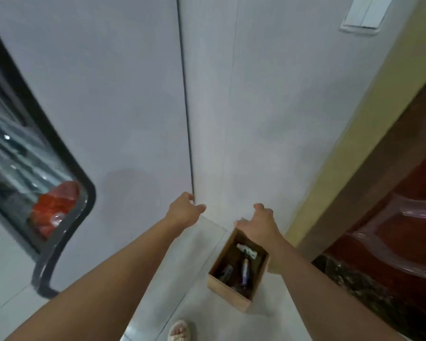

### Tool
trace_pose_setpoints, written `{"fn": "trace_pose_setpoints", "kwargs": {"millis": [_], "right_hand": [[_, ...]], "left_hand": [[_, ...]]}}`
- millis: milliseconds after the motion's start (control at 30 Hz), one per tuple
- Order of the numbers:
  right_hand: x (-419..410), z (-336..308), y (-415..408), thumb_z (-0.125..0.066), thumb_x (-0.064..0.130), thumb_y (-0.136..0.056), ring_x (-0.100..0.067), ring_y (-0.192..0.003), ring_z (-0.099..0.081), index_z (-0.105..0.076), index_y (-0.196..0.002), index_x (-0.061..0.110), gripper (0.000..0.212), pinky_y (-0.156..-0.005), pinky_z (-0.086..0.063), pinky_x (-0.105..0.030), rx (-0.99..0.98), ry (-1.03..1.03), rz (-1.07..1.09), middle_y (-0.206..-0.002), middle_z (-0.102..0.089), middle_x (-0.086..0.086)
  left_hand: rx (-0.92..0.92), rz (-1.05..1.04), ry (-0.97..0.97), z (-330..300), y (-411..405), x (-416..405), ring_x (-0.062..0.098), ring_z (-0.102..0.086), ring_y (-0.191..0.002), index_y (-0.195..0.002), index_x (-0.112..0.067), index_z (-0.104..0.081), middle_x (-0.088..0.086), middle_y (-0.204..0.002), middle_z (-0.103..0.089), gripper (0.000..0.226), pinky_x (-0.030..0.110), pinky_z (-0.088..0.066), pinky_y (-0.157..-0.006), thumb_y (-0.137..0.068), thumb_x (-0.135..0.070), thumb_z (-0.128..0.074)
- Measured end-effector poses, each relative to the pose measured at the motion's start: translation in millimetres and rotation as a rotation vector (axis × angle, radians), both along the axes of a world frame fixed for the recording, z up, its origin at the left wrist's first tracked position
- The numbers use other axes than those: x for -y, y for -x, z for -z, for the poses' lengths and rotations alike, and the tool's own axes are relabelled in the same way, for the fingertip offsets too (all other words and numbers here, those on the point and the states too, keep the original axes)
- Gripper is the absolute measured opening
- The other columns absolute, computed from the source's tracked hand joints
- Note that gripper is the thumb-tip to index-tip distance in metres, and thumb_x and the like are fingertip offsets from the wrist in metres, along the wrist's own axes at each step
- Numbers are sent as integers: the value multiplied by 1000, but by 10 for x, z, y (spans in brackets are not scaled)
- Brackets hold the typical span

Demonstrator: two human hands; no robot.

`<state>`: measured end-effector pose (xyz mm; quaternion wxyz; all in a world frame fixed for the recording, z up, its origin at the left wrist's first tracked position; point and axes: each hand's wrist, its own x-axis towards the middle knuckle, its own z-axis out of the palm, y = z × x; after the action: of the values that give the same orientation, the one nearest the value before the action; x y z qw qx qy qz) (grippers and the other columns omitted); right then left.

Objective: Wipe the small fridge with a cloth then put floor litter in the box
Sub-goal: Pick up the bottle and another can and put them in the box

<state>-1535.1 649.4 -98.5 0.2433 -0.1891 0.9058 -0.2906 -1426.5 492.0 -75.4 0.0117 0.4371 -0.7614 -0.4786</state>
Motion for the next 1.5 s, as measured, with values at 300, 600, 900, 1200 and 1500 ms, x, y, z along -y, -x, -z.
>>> {"fn": "trace_pose_setpoints", "kwargs": {"millis": [300,600,900,1200,1500], "right_hand": [[767,-350,-1325,-68,38,-80,-31,-119,-48,-32,-137,8,74,-99,-45,-38,30,13,-355,-135,-34,-15],[1746,-539,-3317,-68,40,-80,-32,-127,-42,-27,-142,7,81,-101,-39,-34,-25,-7,-705,-139,-34,-18],[2522,-673,-5754,-70,40,-80,-29,-132,-38,-25,-145,7,85,-102,-36,-31,-36,78,-947,-147,-30,-14],[3395,-819,-7595,-67,41,-81,-27,-128,-40,-23,-143,12,81,-91,-38,-30,-35,103,-1132,-143,-29,-11],[5033,-644,-8933,-66,43,-82,-28,-128,-40,-23,-143,12,81,-94,-40,-34,-5,110,-1228,-143,-28,-11]], "left_hand": [[43,-326,30,-341,-1866,246,27,-54,-114,-135,-12,-41,13,-134,-51,54,38,-43,-101,-88,-32,-60],[6,-684,73,-533,-4161,647,25,-52,-114,-133,-14,-43,10,-130,-54,55,30,-43,-89,-86,-34,-61],[-61,-971,68,-619,-6627,949,24,-56,-104,-133,-13,-42,12,-126,-56,53,31,-45,-85,-87,-31,-61],[-87,-1163,88,-681,-8419,1364,26,-52,-113,-133,-14,-41,11,-129,-52,52,32,-42,-90,-88,-31,-59],[-68,-1273,109,-568,-9635,2761,25,-51,-112,-135,-15,-40,11,-131,-51,53,30,-40,-86,-88,-32,-59]]}}
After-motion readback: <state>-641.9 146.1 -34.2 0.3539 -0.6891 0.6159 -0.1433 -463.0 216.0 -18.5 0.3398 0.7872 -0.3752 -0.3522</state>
